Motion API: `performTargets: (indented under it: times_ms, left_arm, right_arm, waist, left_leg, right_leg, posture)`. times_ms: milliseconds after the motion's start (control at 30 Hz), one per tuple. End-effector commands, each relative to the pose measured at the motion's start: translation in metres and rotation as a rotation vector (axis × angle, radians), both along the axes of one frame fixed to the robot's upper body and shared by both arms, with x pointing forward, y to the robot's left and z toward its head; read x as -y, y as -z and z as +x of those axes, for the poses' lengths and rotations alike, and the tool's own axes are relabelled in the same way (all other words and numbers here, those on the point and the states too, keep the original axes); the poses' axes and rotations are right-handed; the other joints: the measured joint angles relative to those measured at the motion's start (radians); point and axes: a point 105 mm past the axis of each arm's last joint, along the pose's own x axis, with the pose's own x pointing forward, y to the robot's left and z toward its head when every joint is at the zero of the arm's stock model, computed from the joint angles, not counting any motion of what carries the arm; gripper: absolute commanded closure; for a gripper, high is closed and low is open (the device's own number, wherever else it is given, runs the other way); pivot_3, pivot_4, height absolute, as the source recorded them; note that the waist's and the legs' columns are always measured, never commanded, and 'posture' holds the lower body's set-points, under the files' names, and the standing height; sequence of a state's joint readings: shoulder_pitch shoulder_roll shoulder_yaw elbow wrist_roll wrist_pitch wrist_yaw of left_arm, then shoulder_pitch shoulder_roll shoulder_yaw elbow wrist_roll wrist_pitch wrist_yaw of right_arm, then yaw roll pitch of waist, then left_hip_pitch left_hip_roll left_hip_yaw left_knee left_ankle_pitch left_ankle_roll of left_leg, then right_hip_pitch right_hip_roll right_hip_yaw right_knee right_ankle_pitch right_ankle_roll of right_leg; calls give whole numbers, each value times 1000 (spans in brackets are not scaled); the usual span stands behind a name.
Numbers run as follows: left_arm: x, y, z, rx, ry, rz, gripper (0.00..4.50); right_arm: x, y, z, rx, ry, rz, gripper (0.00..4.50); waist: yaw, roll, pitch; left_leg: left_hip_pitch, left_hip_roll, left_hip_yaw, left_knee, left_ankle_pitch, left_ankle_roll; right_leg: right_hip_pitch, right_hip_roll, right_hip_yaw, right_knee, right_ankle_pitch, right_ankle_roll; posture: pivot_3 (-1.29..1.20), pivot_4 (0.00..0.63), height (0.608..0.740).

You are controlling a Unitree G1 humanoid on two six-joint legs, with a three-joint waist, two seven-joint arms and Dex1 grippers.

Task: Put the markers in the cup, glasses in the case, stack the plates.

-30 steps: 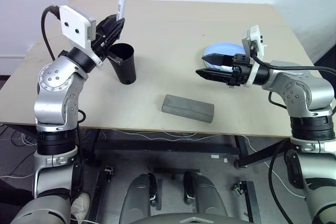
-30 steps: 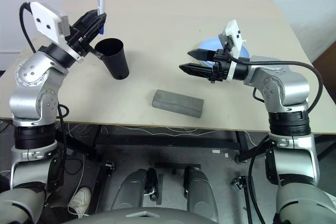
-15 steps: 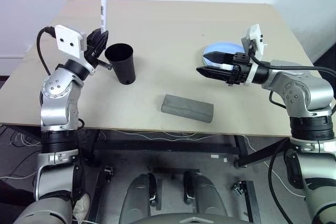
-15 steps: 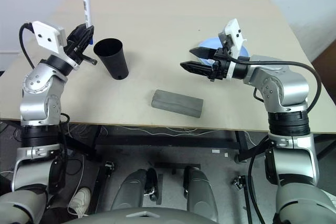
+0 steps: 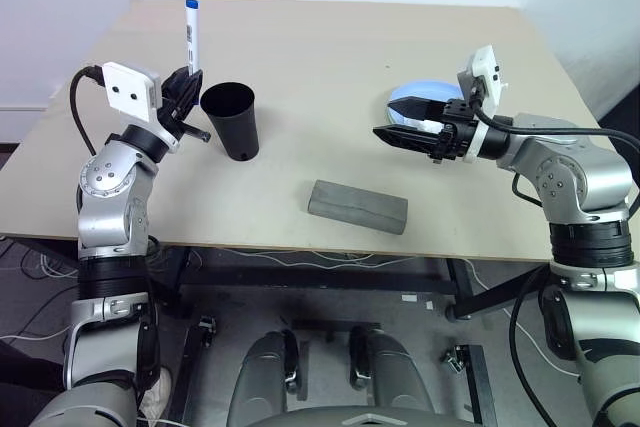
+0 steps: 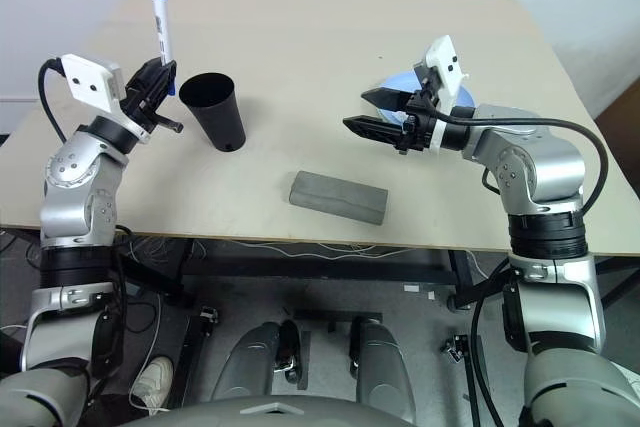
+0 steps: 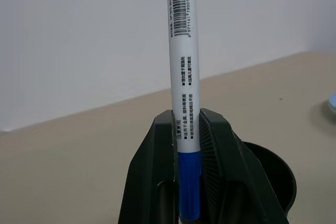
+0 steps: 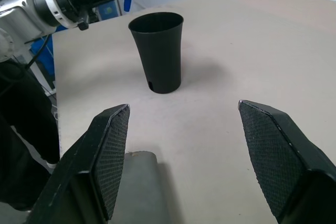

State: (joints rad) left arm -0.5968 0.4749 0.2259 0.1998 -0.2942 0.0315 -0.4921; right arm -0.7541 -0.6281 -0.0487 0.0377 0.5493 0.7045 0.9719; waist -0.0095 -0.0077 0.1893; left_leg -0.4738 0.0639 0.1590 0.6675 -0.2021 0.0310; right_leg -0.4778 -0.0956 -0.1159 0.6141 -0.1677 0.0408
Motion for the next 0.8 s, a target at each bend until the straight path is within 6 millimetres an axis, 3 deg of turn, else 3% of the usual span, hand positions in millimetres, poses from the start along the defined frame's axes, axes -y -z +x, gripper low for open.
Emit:
performTargets:
  times_ms: [33,467,500,800]
  left_arm:
    - [2,-15,1,59,12,-15,4234]
    - [15,-10,17,60,57,-50,4234]
    - [15,-9,18,58,59,-53,3482]
    - [23,-10,11,76,98,-37,435]
  right_arm:
    - [-1,-11,-1,56,0,5,984]
    - [2,-13,-1,72,18,7,984]
    - [2,-12,0,73,19,7,984]
    - [3,-11,0,72,21,8,984]
  waist:
    - [0,0,0]
    - [-2,0,0]
    - [-2,0,0]
    - [-1,0,0]
  left_leg:
    - [0,0,0,0,0,0]
    - [0,0,0,0,0,0]
    - [0,0,0,0,0,0]
    - [0,0,0,0,0,0]
  right_leg:
    - [0,0,0,0,0,0]
    - [0,0,0,0,0,0]
    - [0,0,0,0,0,0]
    - [0,0,0,0,0,0]
  posture:
    - [0,150,710]
    - [0,150,710]
    - [0,150,710]
    - [0,150,710]
